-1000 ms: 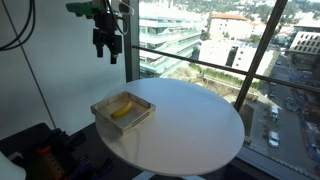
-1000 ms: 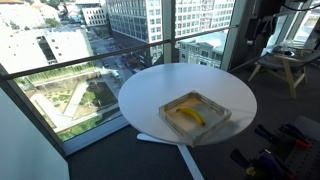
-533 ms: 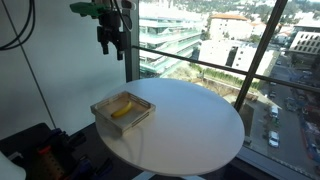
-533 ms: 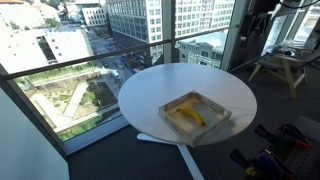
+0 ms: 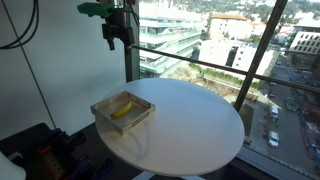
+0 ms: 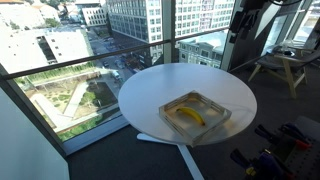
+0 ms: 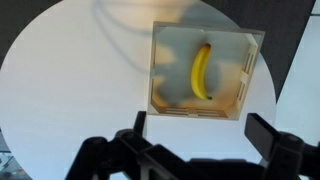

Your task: Put the banana on the table

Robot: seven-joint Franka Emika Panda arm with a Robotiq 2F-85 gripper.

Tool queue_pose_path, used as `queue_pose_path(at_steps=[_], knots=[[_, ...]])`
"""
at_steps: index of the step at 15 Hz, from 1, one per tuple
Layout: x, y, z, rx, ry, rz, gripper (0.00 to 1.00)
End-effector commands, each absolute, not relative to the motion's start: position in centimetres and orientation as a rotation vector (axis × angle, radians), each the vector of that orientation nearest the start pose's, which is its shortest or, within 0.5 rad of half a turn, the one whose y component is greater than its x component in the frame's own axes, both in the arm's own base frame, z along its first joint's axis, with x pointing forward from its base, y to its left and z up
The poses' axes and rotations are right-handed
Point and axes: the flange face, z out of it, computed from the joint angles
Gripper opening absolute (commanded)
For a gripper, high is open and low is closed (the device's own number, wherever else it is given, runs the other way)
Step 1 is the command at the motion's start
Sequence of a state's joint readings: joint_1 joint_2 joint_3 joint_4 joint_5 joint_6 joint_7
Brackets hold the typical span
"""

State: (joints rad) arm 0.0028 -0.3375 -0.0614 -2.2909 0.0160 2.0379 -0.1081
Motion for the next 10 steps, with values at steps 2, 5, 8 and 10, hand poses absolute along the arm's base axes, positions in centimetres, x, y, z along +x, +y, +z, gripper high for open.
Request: queue_pose_path(at_steps=[2,5,8,10], knots=[[48.9,-2.1,49.2,-3.085,-0.141,-0.164,1.00],[50.4,-1.4,48.6,-3.075,-0.163,-0.157,1.00],[51.7,-0.9,48.0,-3.066,-0.186,-0.148,1.00],[52.4,-0.5,47.7,-3.063,-0.198,-0.141,1.00]])
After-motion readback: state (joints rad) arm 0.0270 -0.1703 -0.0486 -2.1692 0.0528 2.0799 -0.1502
